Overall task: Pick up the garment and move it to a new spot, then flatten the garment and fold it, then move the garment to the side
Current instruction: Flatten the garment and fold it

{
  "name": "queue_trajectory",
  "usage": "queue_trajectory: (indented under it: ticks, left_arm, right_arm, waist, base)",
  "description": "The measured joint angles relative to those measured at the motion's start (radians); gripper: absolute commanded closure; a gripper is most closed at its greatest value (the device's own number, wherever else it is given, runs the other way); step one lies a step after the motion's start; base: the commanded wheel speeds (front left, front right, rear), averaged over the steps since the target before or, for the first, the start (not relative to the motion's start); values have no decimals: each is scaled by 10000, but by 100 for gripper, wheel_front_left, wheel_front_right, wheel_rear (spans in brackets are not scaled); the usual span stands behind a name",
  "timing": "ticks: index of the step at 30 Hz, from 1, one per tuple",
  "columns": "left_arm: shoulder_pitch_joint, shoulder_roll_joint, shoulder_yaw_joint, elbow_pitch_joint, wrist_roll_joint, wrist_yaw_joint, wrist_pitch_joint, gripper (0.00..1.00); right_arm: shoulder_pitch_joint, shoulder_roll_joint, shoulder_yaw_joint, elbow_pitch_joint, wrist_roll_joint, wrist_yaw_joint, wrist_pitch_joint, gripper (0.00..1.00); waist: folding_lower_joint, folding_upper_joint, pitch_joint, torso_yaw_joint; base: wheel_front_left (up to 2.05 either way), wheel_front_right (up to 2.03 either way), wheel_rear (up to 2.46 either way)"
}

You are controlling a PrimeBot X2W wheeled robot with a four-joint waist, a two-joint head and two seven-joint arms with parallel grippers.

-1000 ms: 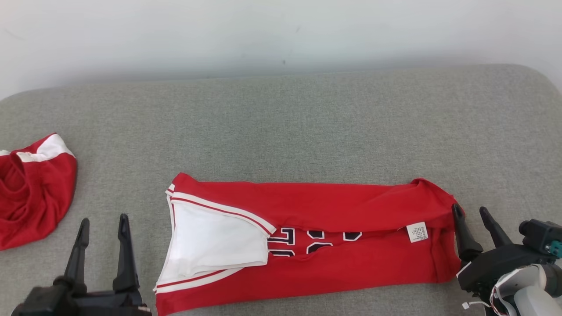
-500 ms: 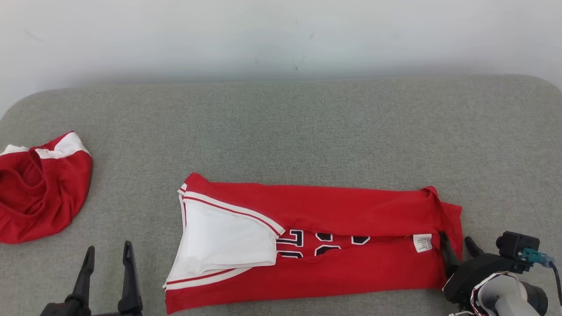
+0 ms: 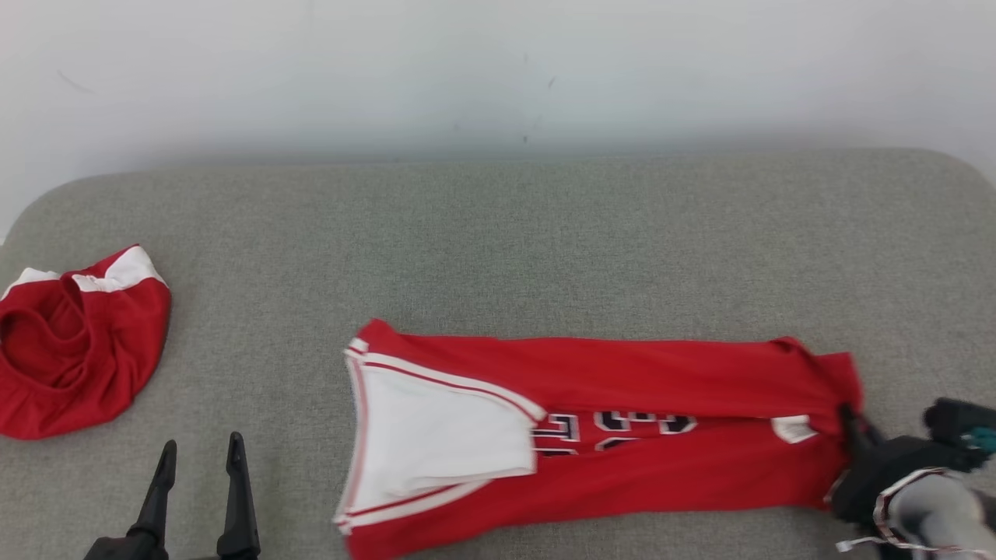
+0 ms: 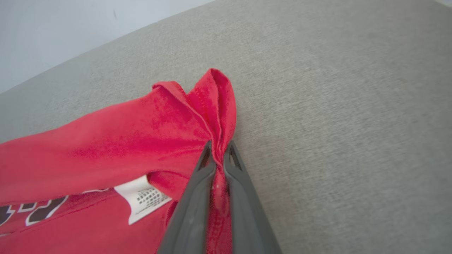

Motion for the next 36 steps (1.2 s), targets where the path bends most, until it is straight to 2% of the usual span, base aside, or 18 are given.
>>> queue_trajectory:
  ticks: [7,10,14,20,27,28,30,31,36]
  left_arm:
    - [167,-2,-123,-107,199,-17,0,0]
    - [195,-2,-61,-127,263,-17,0,0]
    - [211,-6,42,-169,349,-17,0,0]
    - [324,-17,161,-192,353,-17,0,0]
    - [330,-35,159,-165,359,-17,0,0]
    - [330,-35,159,-165,359,-17,0,0]
    - [329,-36,163,-151,359,-17,0,0]
    - [329,-36,163,-151,359,-17,0,0]
    - [322,-44,123,-105,359,-17,0,0]
  right_arm:
    - [-102,-1655,-408,314,244,0,-73,100]
    - [-104,-1948,-462,267,328,0,-61,100]
    - [-103,-1950,-389,-140,362,-2,-79,100]
    - [-26,-1185,157,-1693,337,0,-155,100]
    - [436,-105,771,-3843,316,-2,341,100]
    - [436,-105,771,-3843,316,-2,341,100]
    - [710,460,986,-4619,198,-2,579,100]
    - [710,460,986,-4619,198,-2,579,100]
    - [962,1417,1352,-5457,-100,-2,957,100]
  waist:
    - [0,0,-212,-99]
    - [0,0,-268,-175]
    - [0,0,-311,-280]
    - [0,0,-389,-382]
    - [-1,0,-428,-347]
    - [-1,0,-428,-347]
    - [0,0,-409,-290]
    - [0,0,-409,-290]
    - [0,0,-365,-174]
  base:
    - [0,0,0]
    - [0,0,0]
    - [0,0,0]
    - [0,0,0]
    - [0,0,0]
    - [0,0,0]
    - [0,0,0]
    - [0,0,0]
    - [0,0,0]
